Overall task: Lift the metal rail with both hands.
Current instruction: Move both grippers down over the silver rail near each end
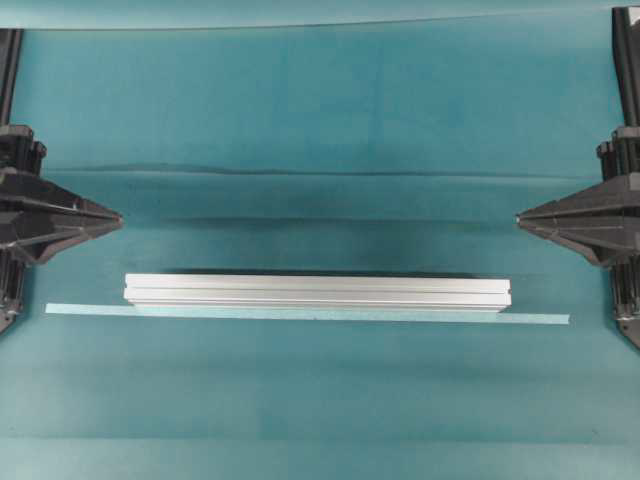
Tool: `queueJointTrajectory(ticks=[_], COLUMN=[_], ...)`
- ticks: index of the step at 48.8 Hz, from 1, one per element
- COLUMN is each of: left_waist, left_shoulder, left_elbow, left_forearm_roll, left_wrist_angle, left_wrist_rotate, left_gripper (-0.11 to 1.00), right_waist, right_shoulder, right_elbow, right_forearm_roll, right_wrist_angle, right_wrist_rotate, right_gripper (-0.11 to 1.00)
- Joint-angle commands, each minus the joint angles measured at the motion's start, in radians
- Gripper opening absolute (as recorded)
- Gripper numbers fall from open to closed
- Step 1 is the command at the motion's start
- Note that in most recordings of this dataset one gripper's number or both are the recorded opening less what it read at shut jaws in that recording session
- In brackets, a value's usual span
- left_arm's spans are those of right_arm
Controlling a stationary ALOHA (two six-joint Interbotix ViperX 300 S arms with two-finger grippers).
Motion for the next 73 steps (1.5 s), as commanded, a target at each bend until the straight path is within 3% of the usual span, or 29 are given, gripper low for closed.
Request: queueJointTrajectory(ticks=[1, 4, 9, 15, 32, 49, 58, 73], left_waist=[0.006, 0.005, 0.006, 0.009, 0.011, 0.026, 0.037, 0.052], left_shoulder=[0.029, 0.041, 0.075, 0.135, 0.359, 0.56, 0.611, 0.715], left_elbow=[-0.054, -0.081, -0.13, -0.202, -0.391, -0.568, -0.586, -0.574], left_forearm_roll=[0.009, 0.009, 0.011, 0.014, 0.015, 0.023, 0.023, 0.025], left_wrist_angle=[0.018, 0.049, 0.114, 0.249, 0.583, 0.937, 0.988, 0.994], left_wrist_rotate=[-0.029, -0.048, -0.055, -0.051, -0.069, -0.048, -0.038, -0.023], left_gripper=[0.14, 0.08, -0.02, -0.02, -0.02, -0.02, -0.02, -0.02], right_waist=[-0.009, -0.015, -0.031, -0.041, -0.052, -0.057, -0.063, -0.061], right_shoulder=[0.014, 0.018, 0.037, 0.084, 0.353, 0.669, 0.784, 0.856], right_elbow=[-0.014, -0.038, -0.08, -0.132, -0.295, -0.548, -0.647, -0.683], right_forearm_roll=[0.008, 0.029, 0.04, 0.04, 0.04, 0.038, 0.037, 0.037], right_wrist_angle=[0.002, 0.046, 0.196, 0.368, 0.632, 0.986, 1.15, 1.175], right_wrist_rotate=[0.005, 0.008, 0.017, 0.031, 0.078, 0.081, 0.081, 0.078], right_gripper=[0.1, 0.12, 0.01, 0.01, 0.01, 0.01, 0.01, 0.01])
